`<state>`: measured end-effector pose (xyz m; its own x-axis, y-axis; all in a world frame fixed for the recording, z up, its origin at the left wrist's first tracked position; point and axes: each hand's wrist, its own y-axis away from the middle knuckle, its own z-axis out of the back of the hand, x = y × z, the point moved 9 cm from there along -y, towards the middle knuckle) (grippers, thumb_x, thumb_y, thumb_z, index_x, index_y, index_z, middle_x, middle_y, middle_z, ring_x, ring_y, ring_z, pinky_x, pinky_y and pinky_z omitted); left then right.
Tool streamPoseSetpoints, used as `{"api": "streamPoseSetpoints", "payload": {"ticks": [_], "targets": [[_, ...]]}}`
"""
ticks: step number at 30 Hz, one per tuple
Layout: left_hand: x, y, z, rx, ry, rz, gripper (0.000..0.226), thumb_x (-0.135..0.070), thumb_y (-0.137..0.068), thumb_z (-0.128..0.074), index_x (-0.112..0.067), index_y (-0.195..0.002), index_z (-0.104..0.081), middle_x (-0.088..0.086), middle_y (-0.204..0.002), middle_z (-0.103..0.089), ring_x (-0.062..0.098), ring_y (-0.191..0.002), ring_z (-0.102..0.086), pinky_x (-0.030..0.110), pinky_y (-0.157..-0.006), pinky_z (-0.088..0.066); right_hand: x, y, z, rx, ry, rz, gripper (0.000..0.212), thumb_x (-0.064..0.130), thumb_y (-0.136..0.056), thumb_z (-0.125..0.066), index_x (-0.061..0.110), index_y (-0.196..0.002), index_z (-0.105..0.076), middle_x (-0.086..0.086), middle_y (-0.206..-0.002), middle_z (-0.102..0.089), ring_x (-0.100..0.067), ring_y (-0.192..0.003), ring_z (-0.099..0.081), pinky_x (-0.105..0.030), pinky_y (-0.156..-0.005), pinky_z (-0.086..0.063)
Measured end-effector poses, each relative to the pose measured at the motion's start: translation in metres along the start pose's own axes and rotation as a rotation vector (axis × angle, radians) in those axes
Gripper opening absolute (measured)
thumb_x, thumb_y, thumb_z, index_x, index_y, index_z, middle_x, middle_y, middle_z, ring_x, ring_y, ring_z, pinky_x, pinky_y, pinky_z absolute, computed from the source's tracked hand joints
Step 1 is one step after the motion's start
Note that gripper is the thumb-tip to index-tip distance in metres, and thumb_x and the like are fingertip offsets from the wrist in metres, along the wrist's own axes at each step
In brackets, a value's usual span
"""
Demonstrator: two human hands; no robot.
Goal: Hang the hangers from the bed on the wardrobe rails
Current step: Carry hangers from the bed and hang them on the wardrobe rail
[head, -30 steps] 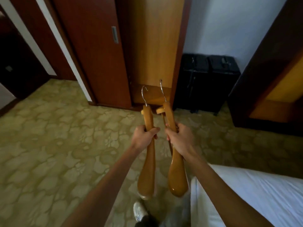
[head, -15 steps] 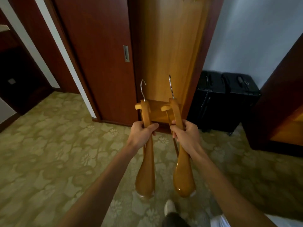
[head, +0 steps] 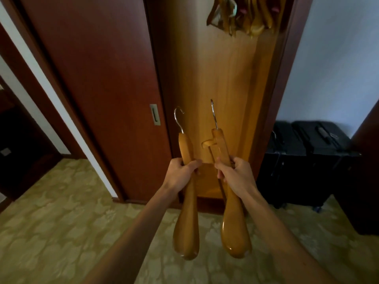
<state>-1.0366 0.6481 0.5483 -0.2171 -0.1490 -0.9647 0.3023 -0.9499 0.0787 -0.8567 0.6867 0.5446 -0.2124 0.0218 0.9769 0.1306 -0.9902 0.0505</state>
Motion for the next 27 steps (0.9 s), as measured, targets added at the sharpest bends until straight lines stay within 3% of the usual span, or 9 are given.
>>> {"api": "streamPoseSetpoints", "payload": {"ticks": [8,13,18,27], "targets": [[-0.103,-0.146,0.043,-0.033,0.039,-0.065,0.03,-0.032,-0.091,-0.067,-0.007,-0.074,-0.068,-0.002,-0.068,-0.067,0.013,-0.066,-0.063,0.028,-0.064,-0.047,0.102,-0.149,-0.023,0.02,-0.014,0.109,0.023,0.032,-0.089,-0.068,0.028,-0.111,-0.067,0.005,-0.073,-0.071,-0.01,-0.073,-0.067,-0.034,-0.077,-0.055],[-0.165,-0.232,0.071,-0.04,0.046,-0.104,0.026,-0.033,-0.087,-0.069,-0.01,-0.074,-0.069,-0.003,-0.063,-0.066,0.01,-0.055,-0.061,0.025,-0.057,-0.045,0.165,-0.237,-0.046,0.02,-0.038,0.18,0.012,0.025,-0.088,-0.067,0.024,-0.098,-0.072,0.005,-0.067,-0.069,-0.006,-0.063,-0.064,-0.027,-0.065,-0.047],[-0.227,-0.326,0.097,-0.01,0.028,-0.199,0.023,-0.033,-0.085,-0.067,-0.012,-0.075,-0.071,-0.002,-0.065,-0.066,0.015,-0.068,-0.061,0.031,-0.07,-0.048,0.224,-0.327,-0.072,0.008,-0.044,0.223,0.013,0.025,-0.091,-0.064,0.019,-0.099,-0.073,0.002,-0.073,-0.071,-0.008,-0.07,-0.065,-0.025,-0.064,-0.047],[-0.315,-0.498,0.115,0.033,0.119,-0.27,0.022,-0.029,-0.088,-0.07,-0.008,-0.08,-0.074,0.003,-0.064,-0.069,0.013,-0.055,-0.067,0.024,-0.057,-0.047,0.327,-0.477,-0.081,-0.2,-0.08,0.293,0.027,0.034,-0.092,-0.063,0.01,-0.094,-0.076,0.0,-0.067,-0.068,-0.009,-0.06,-0.061,-0.025,-0.063,-0.047]]}}
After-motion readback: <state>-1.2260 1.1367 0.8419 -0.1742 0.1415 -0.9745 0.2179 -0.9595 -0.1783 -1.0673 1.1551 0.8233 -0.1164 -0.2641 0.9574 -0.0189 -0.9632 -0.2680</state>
